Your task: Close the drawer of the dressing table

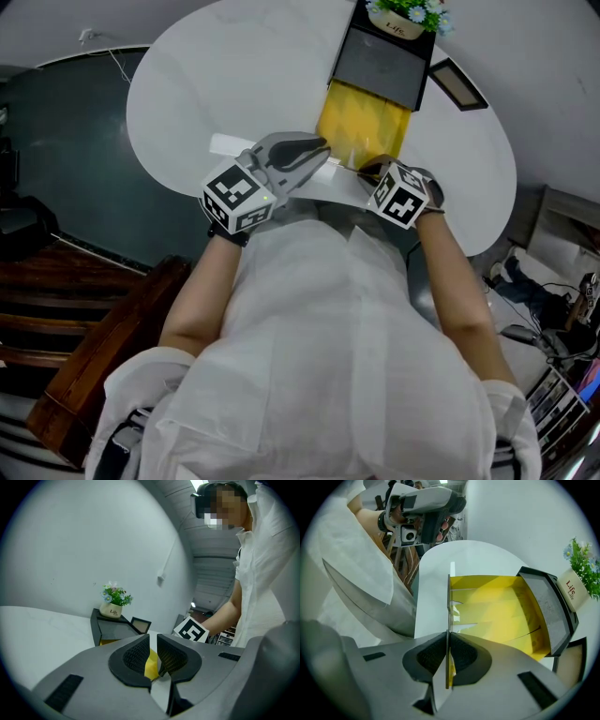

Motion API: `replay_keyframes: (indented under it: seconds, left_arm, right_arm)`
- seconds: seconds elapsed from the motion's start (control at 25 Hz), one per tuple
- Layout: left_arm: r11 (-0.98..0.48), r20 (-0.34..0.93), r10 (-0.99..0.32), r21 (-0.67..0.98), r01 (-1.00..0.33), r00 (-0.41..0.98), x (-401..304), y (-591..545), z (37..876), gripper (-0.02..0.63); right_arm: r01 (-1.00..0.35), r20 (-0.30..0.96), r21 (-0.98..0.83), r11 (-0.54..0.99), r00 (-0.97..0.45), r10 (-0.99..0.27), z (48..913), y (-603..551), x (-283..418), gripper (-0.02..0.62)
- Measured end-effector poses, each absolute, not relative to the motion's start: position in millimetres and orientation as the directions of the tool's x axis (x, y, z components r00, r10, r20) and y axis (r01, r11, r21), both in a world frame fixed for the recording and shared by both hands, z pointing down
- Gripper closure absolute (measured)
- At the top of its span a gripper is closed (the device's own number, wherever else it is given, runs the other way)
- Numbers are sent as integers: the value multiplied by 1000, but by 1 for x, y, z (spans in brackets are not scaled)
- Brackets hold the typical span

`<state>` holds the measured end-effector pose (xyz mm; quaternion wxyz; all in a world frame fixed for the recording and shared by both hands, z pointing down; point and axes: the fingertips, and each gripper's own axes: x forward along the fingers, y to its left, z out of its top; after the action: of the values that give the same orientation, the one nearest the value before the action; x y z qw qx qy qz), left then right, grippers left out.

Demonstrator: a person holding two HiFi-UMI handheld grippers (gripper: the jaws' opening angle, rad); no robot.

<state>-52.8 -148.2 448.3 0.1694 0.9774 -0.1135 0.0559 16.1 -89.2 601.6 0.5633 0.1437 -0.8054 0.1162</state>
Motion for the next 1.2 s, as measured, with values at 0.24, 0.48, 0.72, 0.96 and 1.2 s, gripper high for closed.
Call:
replay_keyframes:
  seconds: [0.24,0.48,0.72,0.96,1.2]
  left_arm:
    - [-918,142,-200,319,-236,969,-51,-145,447,549]
    - [-913,140,-218,320,-252,966,-54,-147,445,549]
    - [-909,143,-228,322,-263,963,-58,-147,445,549]
    - [-910,141,-228,322,-262,964,-57,-152,444,549]
    - [-911,135,-224,322,-257,965,-55,-156,442,549]
  right_arm:
    - [-364,945,-15,931,-309,-106,602,-89,17,569]
    - [-366,947,-6,931,-301,-112,601,-89,17,571]
    - [-381,942,-22,924,-318,-109,591,-90,17,572]
    - [-387,935,-30,921,-336,-111,578,-93,17,572]
    - [-397,934,-39,917,-341,-108,575,-98,21,572]
